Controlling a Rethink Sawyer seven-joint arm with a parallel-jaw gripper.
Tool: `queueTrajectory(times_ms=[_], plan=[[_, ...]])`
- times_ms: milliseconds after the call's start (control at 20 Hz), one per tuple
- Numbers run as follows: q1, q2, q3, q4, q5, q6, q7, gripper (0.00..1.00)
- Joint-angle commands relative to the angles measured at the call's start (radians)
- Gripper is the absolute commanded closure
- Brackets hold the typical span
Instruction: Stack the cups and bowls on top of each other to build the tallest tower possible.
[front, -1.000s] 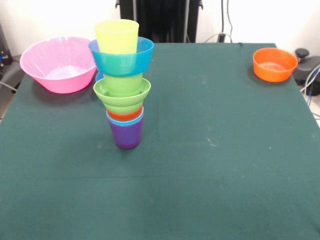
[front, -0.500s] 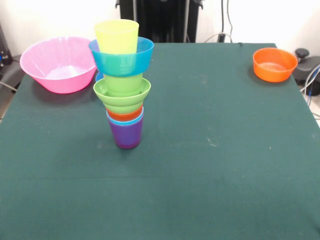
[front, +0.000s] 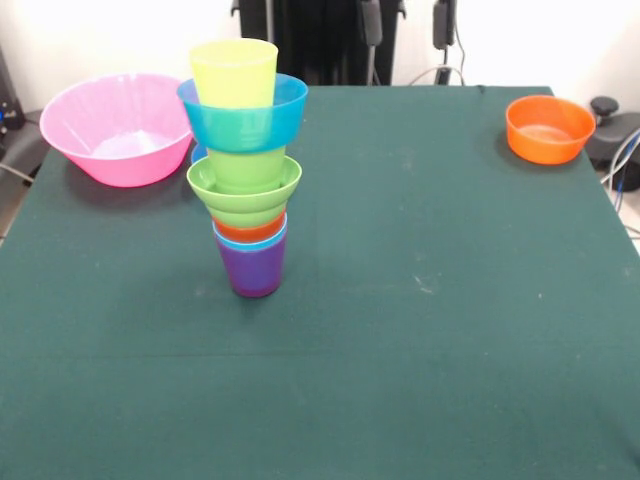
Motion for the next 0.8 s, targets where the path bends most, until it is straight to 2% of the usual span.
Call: queueTrajectory(times_ms=[50, 350, 800], plan=[[0.068, 0.016, -0.12, 0.148, -0.016, -0.111, 0.222, 0.0], [0.118, 0.024, -0.169, 0.21, -0.004, -0.196, 0.237, 0.0], [0.225, 0.069, -0.25, 0.252, -0.008, -0.3, 0.284, 0.0]])
